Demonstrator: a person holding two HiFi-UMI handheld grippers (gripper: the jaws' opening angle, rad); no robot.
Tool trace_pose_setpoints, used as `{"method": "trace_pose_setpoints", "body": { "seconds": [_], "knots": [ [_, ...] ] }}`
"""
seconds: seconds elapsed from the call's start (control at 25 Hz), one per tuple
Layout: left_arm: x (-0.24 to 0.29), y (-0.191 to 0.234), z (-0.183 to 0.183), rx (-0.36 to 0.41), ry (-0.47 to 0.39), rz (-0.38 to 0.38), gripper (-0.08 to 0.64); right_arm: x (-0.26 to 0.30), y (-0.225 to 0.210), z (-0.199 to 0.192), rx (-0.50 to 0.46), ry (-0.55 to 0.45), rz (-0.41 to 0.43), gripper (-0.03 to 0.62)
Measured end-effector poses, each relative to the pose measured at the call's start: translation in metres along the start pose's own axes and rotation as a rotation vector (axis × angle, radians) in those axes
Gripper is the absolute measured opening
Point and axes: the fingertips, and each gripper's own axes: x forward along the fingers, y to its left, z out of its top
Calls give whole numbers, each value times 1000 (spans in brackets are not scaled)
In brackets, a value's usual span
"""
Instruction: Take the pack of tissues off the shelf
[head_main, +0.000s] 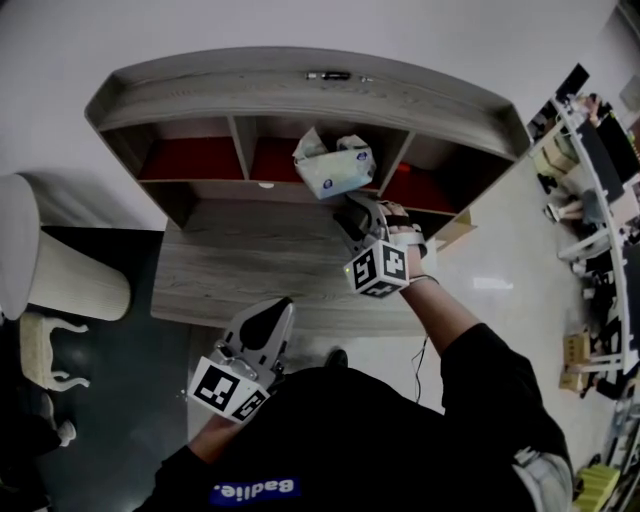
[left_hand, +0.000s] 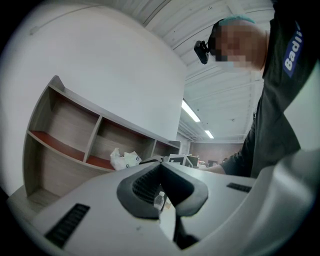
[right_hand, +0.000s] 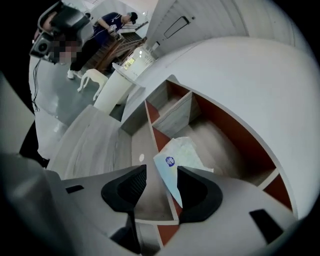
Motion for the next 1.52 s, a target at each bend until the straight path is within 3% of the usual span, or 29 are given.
{"method": "trace_pose_setpoints", "body": {
  "seconds": [0.6, 0.96, 1.16, 1.52],
  "knots": [
    [-17, 4, -2, 5, 20, 34, 2, 55, -4, -18, -296, 135, -46, 244],
    [-19, 11, 3, 15, 25, 48, 2, 76, -8, -26, -303, 165, -36, 244],
    [-19, 11, 5, 19, 27, 49, 2, 74, -12, -23, -260, 156, -42, 84],
    [-17, 10, 7, 25, 24, 33, 2, 49, -14, -16, -192, 117, -53, 61]
  ]
}}
